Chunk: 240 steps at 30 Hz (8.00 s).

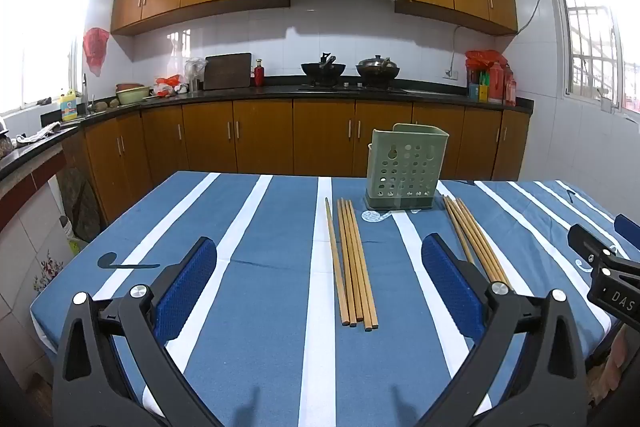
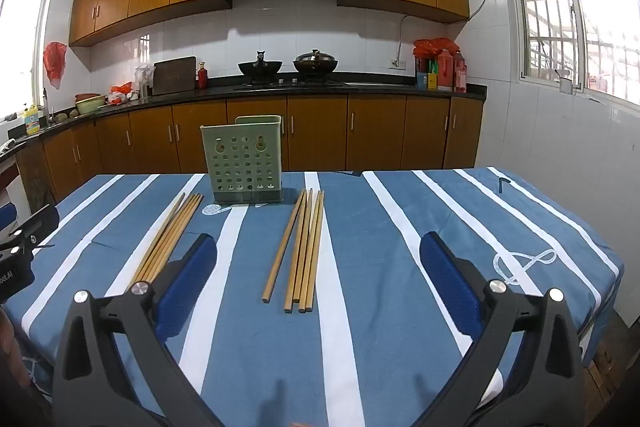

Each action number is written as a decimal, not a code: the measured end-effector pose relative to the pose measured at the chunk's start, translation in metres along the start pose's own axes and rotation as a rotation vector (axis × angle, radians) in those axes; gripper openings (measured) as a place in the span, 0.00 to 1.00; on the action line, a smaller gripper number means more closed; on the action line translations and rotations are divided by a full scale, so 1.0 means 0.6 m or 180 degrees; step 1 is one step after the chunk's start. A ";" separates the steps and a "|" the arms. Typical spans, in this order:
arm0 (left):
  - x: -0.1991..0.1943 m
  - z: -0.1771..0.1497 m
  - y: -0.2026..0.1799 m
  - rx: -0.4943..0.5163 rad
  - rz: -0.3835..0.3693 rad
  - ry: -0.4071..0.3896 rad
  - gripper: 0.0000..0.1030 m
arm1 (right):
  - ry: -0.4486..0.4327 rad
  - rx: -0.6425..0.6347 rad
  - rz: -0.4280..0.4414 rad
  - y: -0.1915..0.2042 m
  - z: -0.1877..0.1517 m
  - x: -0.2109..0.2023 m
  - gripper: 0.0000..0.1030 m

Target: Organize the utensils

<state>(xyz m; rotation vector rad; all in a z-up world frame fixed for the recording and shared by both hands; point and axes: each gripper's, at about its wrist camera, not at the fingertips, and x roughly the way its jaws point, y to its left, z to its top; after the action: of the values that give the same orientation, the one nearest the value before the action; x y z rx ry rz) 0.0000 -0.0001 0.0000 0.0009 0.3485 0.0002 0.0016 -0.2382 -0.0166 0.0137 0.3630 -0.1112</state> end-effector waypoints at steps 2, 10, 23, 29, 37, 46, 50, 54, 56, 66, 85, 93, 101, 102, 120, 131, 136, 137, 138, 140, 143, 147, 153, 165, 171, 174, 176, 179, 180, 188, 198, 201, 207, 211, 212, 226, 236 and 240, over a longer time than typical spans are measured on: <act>0.000 0.000 0.000 -0.0001 0.0000 0.0000 0.98 | 0.0001 0.0004 0.0002 0.000 0.000 0.000 0.96; 0.000 0.000 0.000 0.0000 0.0003 0.0006 0.98 | -0.0001 0.0008 0.0004 -0.001 0.000 0.000 0.96; 0.000 0.000 0.000 0.0005 0.0003 0.0009 0.98 | 0.0003 0.0013 0.0005 -0.001 -0.001 0.001 0.96; 0.000 0.000 0.000 0.0005 0.0001 0.0010 0.98 | 0.0003 0.0016 0.0006 -0.001 -0.002 0.001 0.96; 0.000 0.000 0.000 0.0007 0.0004 0.0010 0.98 | 0.0003 0.0019 0.0008 -0.002 -0.003 0.002 0.96; 0.000 0.000 0.000 0.0008 0.0003 0.0010 0.98 | 0.0004 0.0023 0.0009 -0.002 -0.003 0.002 0.96; 0.000 0.000 0.000 0.0010 0.0003 0.0010 0.98 | 0.0006 0.0026 0.0010 -0.003 -0.003 0.002 0.96; 0.000 0.000 0.000 0.0010 0.0005 0.0011 0.98 | 0.0005 0.0028 0.0010 -0.003 -0.003 0.002 0.96; 0.000 0.000 0.000 0.0011 0.0005 0.0010 0.98 | 0.0006 0.0028 0.0011 -0.003 -0.003 0.002 0.96; 0.000 0.000 0.000 0.0012 0.0005 0.0011 0.98 | 0.0007 0.0030 0.0012 -0.003 -0.003 0.002 0.96; 0.000 0.000 0.000 0.0016 0.0007 0.0013 0.98 | 0.0008 0.0036 0.0014 -0.003 -0.003 0.002 0.96; 0.001 -0.002 -0.002 0.0018 0.0006 0.0013 0.98 | 0.0009 0.0036 0.0014 -0.003 -0.003 0.003 0.96; 0.003 -0.005 -0.006 0.0024 0.0013 0.0021 0.98 | 0.0018 0.0037 0.0019 -0.002 -0.004 0.003 0.96; 0.004 -0.006 -0.006 0.0027 0.0018 0.0030 0.98 | 0.0026 0.0038 0.0028 -0.002 -0.004 0.003 0.96; 0.146 -0.015 0.052 -0.0172 0.0156 0.0857 0.74 | 0.1204 0.0407 0.0056 -0.046 -0.025 0.203 0.53; 0.216 -0.028 0.054 -0.0162 -0.0152 0.1261 0.50 | 0.1728 0.0480 0.0287 -0.013 -0.026 0.316 0.16; 0.233 -0.032 0.049 -0.0176 -0.0279 0.1385 0.44 | 0.1715 0.0412 0.0245 -0.015 -0.029 0.325 0.12; 0.235 -0.032 0.049 -0.0170 -0.0294 0.1403 0.43 | 0.1716 0.0409 0.0245 -0.016 -0.029 0.325 0.12; 0.238 -0.032 0.048 -0.0164 -0.0305 0.1421 0.40 | 0.1711 0.0373 0.0236 -0.013 -0.028 0.324 0.10; 0.242 -0.032 0.048 -0.0168 -0.0370 0.1466 0.35 | 0.1694 0.0307 0.0180 -0.012 -0.028 0.327 0.08; 0.249 -0.032 0.042 -0.0148 -0.0402 0.1517 0.30 | 0.1675 0.0371 0.0189 -0.018 -0.028 0.327 0.08; 0.255 -0.033 0.032 -0.0101 -0.0444 0.1553 0.29 | 0.1661 0.0344 0.0194 -0.018 -0.028 0.327 0.08; 0.267 -0.041 0.014 0.0086 -0.0471 0.1669 0.20 | 0.1642 0.0314 0.0186 -0.016 -0.029 0.327 0.08; 0.306 -0.034 0.044 0.0150 -0.0180 0.1724 0.08 | 0.1633 0.0234 0.0227 -0.021 -0.026 0.334 0.08; 0.324 -0.027 0.077 0.0038 -0.0134 0.1696 0.08 | 0.1607 0.0336 0.0152 -0.044 -0.018 0.361 0.08; 0.323 -0.028 0.076 0.0052 -0.0126 0.1694 0.08 | 0.1610 0.0294 0.0154 -0.043 -0.017 0.361 0.09; 0.318 -0.029 0.075 0.0044 -0.0141 0.1693 0.08 | 0.1620 0.0287 0.0157 -0.043 -0.018 0.356 0.10; 0.312 -0.032 0.076 0.0040 -0.0163 0.1696 0.08 | 0.1624 0.0283 0.0168 -0.043 -0.024 0.346 0.10; 0.311 -0.032 0.075 0.0042 -0.0165 0.1698 0.08 | 0.1620 0.0275 0.0171 -0.043 -0.027 0.344 0.08; 0.295 -0.017 0.086 -0.0030 -0.0214 0.1594 0.07 | 0.1422 0.0411 0.0231 -0.058 -0.003 0.315 0.07; 0.241 0.084 0.116 -0.0196 -0.0213 0.0949 0.07 | 0.0776 0.0478 0.0187 -0.091 0.095 0.255 0.08; 0.232 0.116 0.123 -0.0234 -0.0191 0.0772 0.07 | 0.0605 0.0492 0.0174 -0.102 0.124 0.244 0.07; 0.234 0.170 0.133 -0.0267 -0.0152 0.0549 0.07 | 0.0325 0.0425 0.0151 -0.106 0.179 0.235 0.07; 0.237 0.210 0.136 -0.0249 -0.0120 0.0446 0.07 | 0.0142 0.0400 0.0176 -0.107 0.238 0.234 0.07; 0.233 0.222 0.135 -0.0242 -0.0125 0.0400 0.07 | 0.0093 0.0402 0.0190 -0.108 0.251 0.231 0.07; 0.176 0.380 0.021 -0.0198 -0.0717 -0.0324 0.07 | -0.0653 0.0414 0.0895 -0.043 0.448 0.174 0.07; 0.259 0.317 -0.049 -0.0146 -0.0962 -0.0044 0.07 | -0.0395 0.0272 0.0935 0.018 0.402 0.270 0.07; 0.283 0.292 -0.051 -0.0146 -0.0980 0.0112 0.07 | -0.0229 0.0301 0.0917 0.023 0.376 0.296 0.07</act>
<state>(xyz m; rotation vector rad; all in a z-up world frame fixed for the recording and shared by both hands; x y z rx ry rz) 0.2196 -0.0308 0.1068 -0.0984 0.3810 -0.2969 0.2480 -0.2511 0.1310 0.1544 0.2803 0.1560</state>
